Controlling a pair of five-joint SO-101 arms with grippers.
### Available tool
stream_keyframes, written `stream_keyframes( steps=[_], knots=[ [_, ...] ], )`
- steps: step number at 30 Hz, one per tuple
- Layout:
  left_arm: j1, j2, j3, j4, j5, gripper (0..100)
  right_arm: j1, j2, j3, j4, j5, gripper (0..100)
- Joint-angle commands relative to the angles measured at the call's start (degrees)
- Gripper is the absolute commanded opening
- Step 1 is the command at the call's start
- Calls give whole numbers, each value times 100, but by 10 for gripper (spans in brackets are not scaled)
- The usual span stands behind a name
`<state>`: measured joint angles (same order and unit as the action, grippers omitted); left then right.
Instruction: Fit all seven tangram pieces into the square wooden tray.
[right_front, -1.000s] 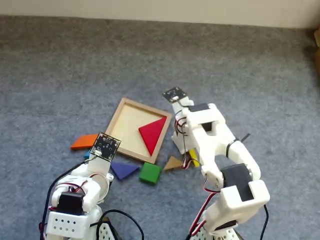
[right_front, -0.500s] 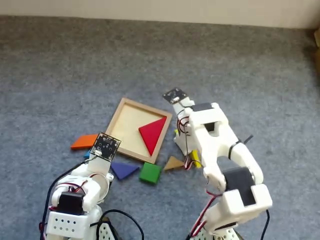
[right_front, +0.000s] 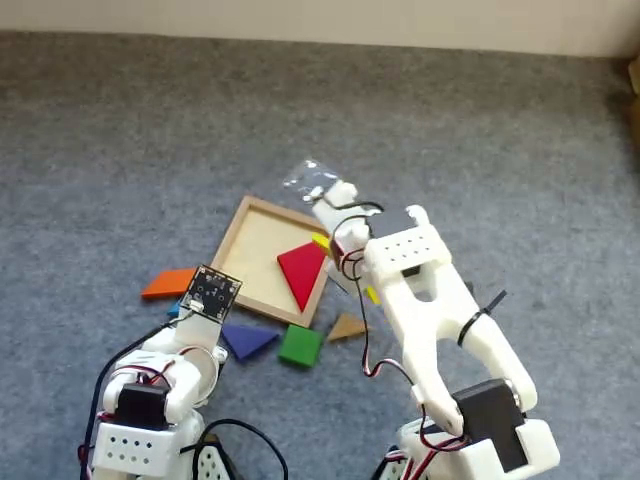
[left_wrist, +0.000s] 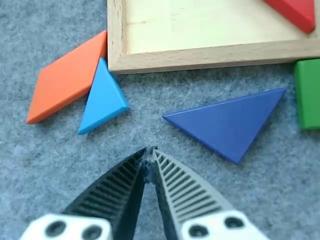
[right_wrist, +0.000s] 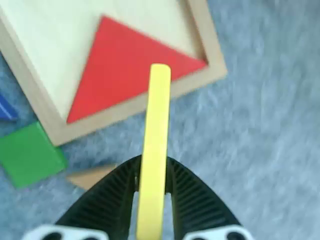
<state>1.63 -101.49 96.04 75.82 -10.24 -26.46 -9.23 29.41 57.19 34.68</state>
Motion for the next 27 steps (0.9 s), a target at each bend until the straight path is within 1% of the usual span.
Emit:
stream_keyframes(
  steps=[1, 3, 6, 9, 12, 16, 18, 22, 27],
  knots=[
    [-31, -286, 110, 9, 26, 6, -110, -321, -215, -1121, 422, 5],
    [-31, -286, 110, 9, 26, 6, -189, -295, -207, -1543, 440, 5],
    [-31, -286, 110, 9, 26, 6, -347, -66, -259, -1868, 440, 5],
    [-31, -286, 110, 9, 26, 6, -549, 409, -259, -2229, 440, 5],
    [-31, -286, 110, 9, 26, 6, -743, 901, -268, -2844, 448, 5],
    [-31, -286, 110, 9, 26, 6, -804, 1297, -268, -3486, 448, 5],
    [-31, -286, 110, 9, 26, 6, -787, 1332, -268, -3670, 519, 5],
    [-31, -286, 110, 9, 26, 6, -796, 1376, -268, -3837, 1064, 5],
    [-31, -286, 110, 9, 26, 6, -804, 1376, -224, -4127, 1064, 7]
  ],
)
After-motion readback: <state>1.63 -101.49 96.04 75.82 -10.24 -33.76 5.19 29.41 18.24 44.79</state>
